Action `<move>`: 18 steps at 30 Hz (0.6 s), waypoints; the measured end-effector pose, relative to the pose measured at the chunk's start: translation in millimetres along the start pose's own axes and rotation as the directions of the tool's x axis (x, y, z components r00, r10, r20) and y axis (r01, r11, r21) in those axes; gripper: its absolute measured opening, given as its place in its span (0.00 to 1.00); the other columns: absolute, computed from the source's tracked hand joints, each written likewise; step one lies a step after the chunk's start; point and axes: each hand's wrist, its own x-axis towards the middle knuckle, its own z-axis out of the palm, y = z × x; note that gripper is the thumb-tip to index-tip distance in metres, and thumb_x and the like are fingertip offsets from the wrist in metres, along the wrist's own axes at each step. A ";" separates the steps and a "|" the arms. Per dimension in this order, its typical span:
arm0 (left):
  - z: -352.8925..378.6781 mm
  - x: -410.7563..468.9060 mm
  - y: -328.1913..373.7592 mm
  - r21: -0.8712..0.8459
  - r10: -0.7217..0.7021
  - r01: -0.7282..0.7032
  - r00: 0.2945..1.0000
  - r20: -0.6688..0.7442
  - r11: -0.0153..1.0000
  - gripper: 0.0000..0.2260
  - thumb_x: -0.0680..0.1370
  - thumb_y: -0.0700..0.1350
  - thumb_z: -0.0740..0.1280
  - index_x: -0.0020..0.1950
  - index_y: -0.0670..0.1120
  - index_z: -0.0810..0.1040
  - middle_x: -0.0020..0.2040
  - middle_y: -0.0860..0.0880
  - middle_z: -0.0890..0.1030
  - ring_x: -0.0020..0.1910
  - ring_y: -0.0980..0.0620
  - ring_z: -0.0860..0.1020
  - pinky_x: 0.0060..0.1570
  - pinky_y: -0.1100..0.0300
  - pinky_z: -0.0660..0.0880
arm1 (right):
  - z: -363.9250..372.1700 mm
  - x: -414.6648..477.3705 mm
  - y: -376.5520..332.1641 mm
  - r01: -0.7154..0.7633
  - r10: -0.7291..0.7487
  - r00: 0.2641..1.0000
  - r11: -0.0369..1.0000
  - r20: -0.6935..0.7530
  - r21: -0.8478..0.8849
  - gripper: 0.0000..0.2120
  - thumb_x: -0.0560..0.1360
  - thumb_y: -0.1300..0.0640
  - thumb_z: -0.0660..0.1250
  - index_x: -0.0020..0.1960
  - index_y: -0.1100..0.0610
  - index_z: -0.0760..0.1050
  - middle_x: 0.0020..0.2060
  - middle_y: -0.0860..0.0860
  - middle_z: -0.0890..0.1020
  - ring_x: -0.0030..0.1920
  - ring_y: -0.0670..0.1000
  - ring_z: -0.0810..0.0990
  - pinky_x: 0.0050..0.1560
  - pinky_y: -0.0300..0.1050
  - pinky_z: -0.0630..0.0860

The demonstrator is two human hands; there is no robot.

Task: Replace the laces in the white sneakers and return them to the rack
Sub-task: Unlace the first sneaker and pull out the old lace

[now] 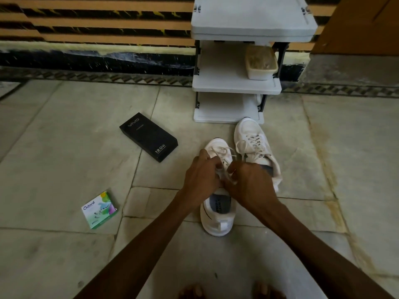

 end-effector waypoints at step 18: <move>-25.3 24.6 -24.1 -0.261 0.078 -0.029 0.981 0.180 0.965 0.06 0.73 0.51 0.69 0.39 0.52 0.84 0.39 0.52 0.83 0.41 0.52 0.81 0.44 0.57 0.76 | 27.5 -15.4 3.3 -0.102 0.200 0.947 0.928 -0.250 0.357 0.16 0.70 0.58 0.73 0.54 0.60 0.73 0.50 0.55 0.76 0.46 0.53 0.77 0.42 0.40 0.65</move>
